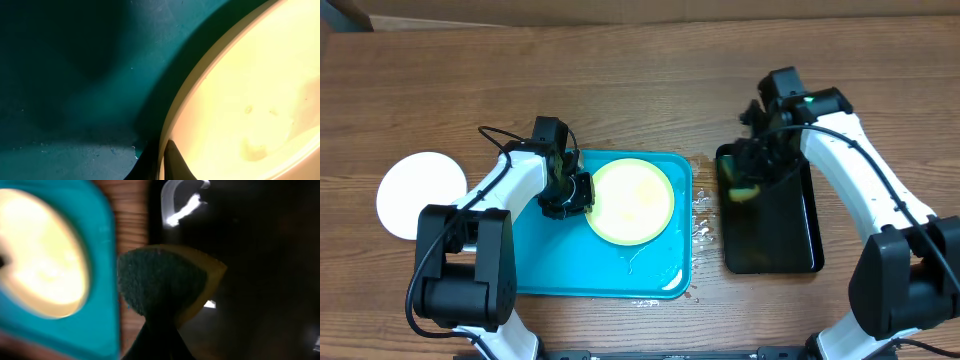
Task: Clean dirty plates on tray and stack at the side
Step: 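Return the sponge to the black tray with the right gripper, then tilt the yellow plate up over the teal tray with the left gripper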
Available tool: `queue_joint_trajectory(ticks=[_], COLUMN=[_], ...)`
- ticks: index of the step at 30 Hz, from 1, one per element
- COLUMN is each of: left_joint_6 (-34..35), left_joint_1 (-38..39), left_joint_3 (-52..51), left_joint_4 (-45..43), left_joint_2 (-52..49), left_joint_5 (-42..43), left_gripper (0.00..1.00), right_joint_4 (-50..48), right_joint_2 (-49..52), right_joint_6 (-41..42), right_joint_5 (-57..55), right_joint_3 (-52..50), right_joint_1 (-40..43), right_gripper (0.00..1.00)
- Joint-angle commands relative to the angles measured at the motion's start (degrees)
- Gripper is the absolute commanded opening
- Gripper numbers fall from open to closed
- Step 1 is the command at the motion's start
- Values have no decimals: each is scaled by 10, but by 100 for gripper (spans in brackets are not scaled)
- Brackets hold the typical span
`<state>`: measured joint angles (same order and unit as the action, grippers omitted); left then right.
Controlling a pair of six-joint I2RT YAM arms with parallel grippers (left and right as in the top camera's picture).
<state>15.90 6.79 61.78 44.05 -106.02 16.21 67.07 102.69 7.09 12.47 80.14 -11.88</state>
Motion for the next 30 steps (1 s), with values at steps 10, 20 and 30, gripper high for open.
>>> queue_joint_trajectory(ticks=[10,20,30], left_joint_6=[8,56,86], left_joint_1=[20,64,272], left_joint_3=[-15,-11,-11], left_joint_4=[-6,41,76], left_joint_2=[-24,158,310], left_joint_5=[-85,-250,-565], left_gripper=[4,4,4], right_joint_4=[-207,-225,-224], right_joint_2=[-4,-4,-4], right_joint_6=[54,54,54], right_joint_5=[-153,-154,-154], right_joint_3=[-219,-245,-245], right_joint_1=[11,11,11], right_gripper=[6,21,61])
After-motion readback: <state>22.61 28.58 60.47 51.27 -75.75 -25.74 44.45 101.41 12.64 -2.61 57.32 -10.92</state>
